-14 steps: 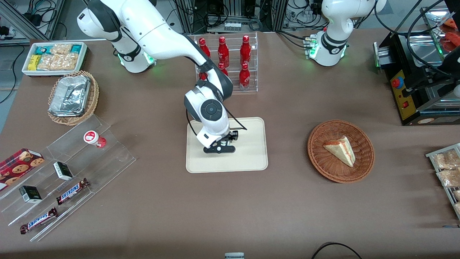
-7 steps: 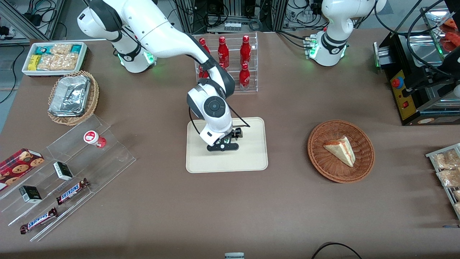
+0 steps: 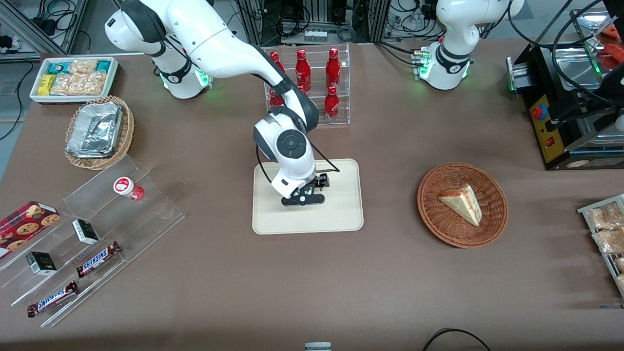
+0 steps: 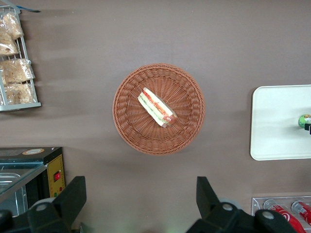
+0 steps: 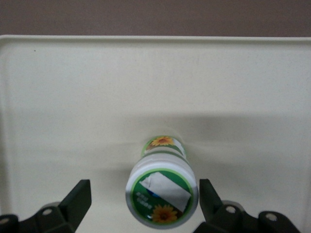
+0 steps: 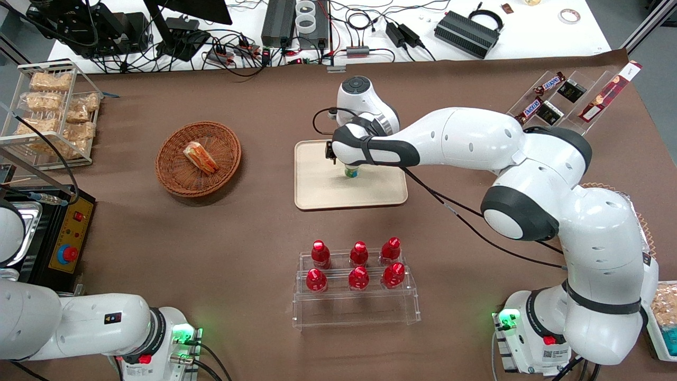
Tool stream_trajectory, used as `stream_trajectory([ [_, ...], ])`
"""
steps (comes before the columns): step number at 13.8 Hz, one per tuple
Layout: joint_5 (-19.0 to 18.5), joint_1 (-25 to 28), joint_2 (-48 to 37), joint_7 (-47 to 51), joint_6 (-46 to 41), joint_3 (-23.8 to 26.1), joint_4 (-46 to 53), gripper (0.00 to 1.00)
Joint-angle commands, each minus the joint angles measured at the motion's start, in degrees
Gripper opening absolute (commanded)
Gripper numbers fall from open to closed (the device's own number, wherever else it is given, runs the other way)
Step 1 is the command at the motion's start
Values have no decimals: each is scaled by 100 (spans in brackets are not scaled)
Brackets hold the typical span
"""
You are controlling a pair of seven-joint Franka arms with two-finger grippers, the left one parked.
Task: Place green gum on tray
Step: 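Lower the gum jar onto the tray and open the right gripper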
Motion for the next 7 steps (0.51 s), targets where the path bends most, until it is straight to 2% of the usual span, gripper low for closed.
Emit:
stream_trajectory([
  [1, -129, 19, 66, -38, -15, -38, 137, 99],
  [7, -129, -60, -48, -320, -112, -65, 111, 99],
])
